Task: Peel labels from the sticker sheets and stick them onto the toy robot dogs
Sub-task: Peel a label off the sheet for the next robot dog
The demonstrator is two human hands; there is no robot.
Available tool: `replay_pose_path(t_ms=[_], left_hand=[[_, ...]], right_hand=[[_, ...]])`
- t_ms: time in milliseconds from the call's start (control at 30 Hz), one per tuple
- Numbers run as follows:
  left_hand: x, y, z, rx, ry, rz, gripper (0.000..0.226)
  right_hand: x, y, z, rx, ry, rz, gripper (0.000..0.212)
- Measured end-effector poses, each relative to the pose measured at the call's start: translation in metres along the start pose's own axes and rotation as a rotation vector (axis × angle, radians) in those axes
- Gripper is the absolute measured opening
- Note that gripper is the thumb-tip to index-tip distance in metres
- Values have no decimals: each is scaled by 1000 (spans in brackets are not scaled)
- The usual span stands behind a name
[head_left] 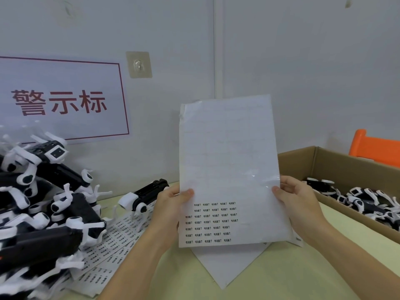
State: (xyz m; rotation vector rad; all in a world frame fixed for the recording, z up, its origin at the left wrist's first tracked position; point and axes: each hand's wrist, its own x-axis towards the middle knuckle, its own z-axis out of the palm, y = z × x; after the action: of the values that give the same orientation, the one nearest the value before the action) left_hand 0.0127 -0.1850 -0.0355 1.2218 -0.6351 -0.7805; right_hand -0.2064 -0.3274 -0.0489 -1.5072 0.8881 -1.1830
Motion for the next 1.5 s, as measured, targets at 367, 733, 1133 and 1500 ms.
replay_pose_path(t_ms=[367, 733, 1133, 1500], left_hand=[[4, -8, -4, 19, -107, 39, 34], [-11, -24, 40, 333, -414, 1, 31], [-38, -47, 71, 1561, -524, 295, 80], [-37, -61, 141, 1516, -494, 313, 76]], right_hand=[[-2, -4, -2, -26, -89, 62, 42], [32, -10, -85, -62, 316, 218, 20], [53, 20, -114, 643, -155, 447, 23], [39, 10, -99, 506, 142, 490, 21]])
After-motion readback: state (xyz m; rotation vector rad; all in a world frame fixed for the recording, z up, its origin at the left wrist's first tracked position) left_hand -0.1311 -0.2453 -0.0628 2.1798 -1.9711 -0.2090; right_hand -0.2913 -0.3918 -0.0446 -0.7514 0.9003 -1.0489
